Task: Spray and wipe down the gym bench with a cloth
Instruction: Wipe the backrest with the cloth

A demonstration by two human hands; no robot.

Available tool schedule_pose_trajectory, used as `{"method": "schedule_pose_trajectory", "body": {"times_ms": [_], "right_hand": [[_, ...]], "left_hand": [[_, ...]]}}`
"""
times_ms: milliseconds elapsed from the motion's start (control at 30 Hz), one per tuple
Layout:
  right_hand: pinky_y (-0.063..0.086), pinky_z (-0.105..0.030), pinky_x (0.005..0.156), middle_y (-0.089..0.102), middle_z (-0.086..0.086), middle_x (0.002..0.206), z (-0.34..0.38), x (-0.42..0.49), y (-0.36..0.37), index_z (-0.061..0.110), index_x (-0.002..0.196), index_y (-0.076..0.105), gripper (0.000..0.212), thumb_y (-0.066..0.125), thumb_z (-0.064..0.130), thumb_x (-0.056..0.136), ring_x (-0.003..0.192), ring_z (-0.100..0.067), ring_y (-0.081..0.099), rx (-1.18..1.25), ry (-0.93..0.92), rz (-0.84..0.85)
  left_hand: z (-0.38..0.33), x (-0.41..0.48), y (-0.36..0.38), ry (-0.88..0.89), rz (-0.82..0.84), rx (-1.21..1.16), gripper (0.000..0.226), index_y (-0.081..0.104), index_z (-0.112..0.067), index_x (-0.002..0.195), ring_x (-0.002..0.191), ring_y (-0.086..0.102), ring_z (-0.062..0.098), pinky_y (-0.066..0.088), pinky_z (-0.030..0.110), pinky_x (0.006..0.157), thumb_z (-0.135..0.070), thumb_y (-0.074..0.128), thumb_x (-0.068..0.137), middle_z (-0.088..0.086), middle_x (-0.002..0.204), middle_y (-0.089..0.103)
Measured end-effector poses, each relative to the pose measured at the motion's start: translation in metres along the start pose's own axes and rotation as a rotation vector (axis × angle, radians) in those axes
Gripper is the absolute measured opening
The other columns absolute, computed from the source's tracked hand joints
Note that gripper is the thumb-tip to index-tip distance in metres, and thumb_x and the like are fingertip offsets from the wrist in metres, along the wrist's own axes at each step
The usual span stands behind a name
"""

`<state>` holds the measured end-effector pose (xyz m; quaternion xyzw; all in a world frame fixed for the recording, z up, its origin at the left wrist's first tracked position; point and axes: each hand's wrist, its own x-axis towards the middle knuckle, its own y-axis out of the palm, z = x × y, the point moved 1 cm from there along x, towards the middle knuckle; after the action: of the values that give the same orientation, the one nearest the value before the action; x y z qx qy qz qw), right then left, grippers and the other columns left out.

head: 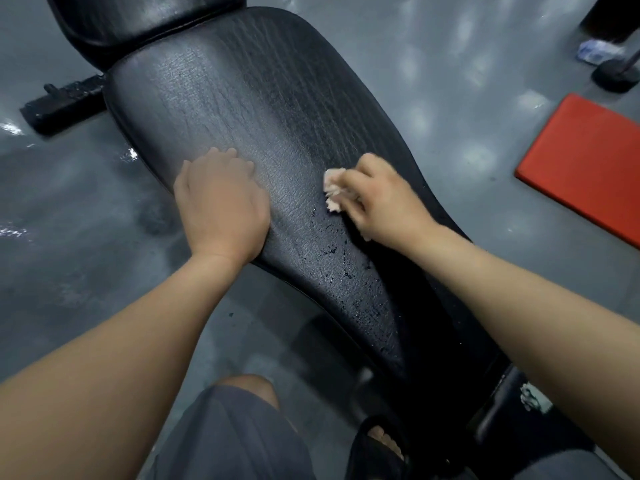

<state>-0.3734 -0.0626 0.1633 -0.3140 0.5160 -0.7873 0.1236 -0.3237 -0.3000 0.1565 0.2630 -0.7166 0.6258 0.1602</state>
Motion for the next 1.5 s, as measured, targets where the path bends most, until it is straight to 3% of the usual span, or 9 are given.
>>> {"method": "schedule_pose_trajectory", "body": {"times_ms": [67,167,367,533,767,1000,1233,1367,1500], "right_hand": [[0.051,-0.042,0.070,0.052,-0.015,0.095,-0.019,0.000,-0.005,0.009,0.103,0.068,0.022,0.065,0.028,0.093,0.084,-0.034,0.055,-0.032,0.151,-0.072],[0.047,-0.038,0.067,0.052,-0.017,0.092,-0.017,-0.001,-0.005,0.007,0.097,0.065,0.021,0.064,0.027,0.092,0.079,-0.037,0.056,-0.046,0.265,-0.108],[0.037,-0.028,0.068,0.053,-0.010,0.092,0.034,-0.001,0.001,0.008,0.105,0.067,0.027,0.065,0.032,0.093,0.080,-0.027,0.054,0.057,-0.108,0.091],[0.050,-0.039,0.067,0.050,-0.011,0.093,0.016,0.006,0.000,0.009,0.098,0.063,0.034,0.057,0.042,0.091,0.082,-0.031,0.054,-0.024,0.123,-0.035],[0.044,-0.033,0.070,0.053,-0.007,0.096,0.041,0.004,0.004,0.015,0.110,0.069,0.032,0.062,0.042,0.093,0.085,-0.026,0.050,0.043,-0.211,0.134],[0.053,-0.048,0.080,0.053,-0.010,0.103,-0.009,0.001,-0.008,0.019,0.115,0.067,0.026,0.061,0.032,0.093,0.095,-0.034,0.053,-0.013,0.218,-0.055],[0.050,-0.041,0.085,0.056,-0.006,0.115,0.038,-0.006,-0.003,0.014,0.121,0.066,0.026,0.061,0.018,0.096,0.099,-0.027,0.053,0.108,-0.317,0.166],[0.048,-0.043,0.090,0.058,-0.009,0.115,0.038,-0.010,-0.007,0.012,0.119,0.070,0.024,0.060,0.021,0.100,0.103,-0.029,0.055,0.164,-0.355,0.168],[0.046,-0.044,0.092,0.058,-0.013,0.113,0.062,-0.026,-0.004,0.010,0.110,0.072,0.021,0.056,0.018,0.098,0.104,-0.031,0.055,0.247,-0.524,0.293]], "left_hand": [[0.000,0.000,0.000,0.004,0.001,-0.003,0.027,0.064,-0.014,0.107,0.130,0.050,0.032,0.027,0.050,0.118,-0.029,0.048,0.092,0.008,0.129,0.061],[0.001,0.000,0.000,0.004,-0.006,-0.009,0.026,0.064,-0.014,0.107,0.130,0.050,0.032,0.026,0.050,0.118,-0.029,0.048,0.092,0.008,0.128,0.061],[0.001,-0.001,0.000,0.017,-0.009,-0.024,0.026,0.064,-0.014,0.107,0.129,0.050,0.033,0.027,0.050,0.118,-0.028,0.049,0.090,0.009,0.128,0.062],[0.002,-0.001,0.000,0.015,-0.008,-0.022,0.026,0.065,-0.014,0.107,0.130,0.051,0.032,0.026,0.049,0.118,-0.027,0.050,0.090,0.008,0.127,0.062],[0.002,-0.001,0.001,0.016,-0.019,-0.020,0.026,0.065,-0.014,0.107,0.129,0.051,0.033,0.027,0.050,0.118,-0.027,0.050,0.089,0.009,0.126,0.062],[0.004,-0.001,0.001,0.014,-0.022,-0.030,0.026,0.065,-0.015,0.107,0.130,0.051,0.031,0.026,0.049,0.119,-0.026,0.051,0.089,0.008,0.125,0.062],[0.003,-0.002,0.001,0.018,-0.033,-0.029,0.024,0.064,-0.015,0.106,0.129,0.051,0.032,0.027,0.049,0.118,-0.026,0.052,0.088,0.009,0.124,0.062],[0.002,-0.001,0.001,0.012,-0.028,-0.025,0.025,0.064,-0.015,0.106,0.129,0.051,0.032,0.027,0.049,0.119,-0.026,0.051,0.088,0.009,0.126,0.062],[0.003,-0.002,0.001,0.017,-0.027,-0.024,0.025,0.064,-0.015,0.107,0.129,0.051,0.032,0.026,0.049,0.119,-0.026,0.051,0.088,0.010,0.127,0.062]]}}
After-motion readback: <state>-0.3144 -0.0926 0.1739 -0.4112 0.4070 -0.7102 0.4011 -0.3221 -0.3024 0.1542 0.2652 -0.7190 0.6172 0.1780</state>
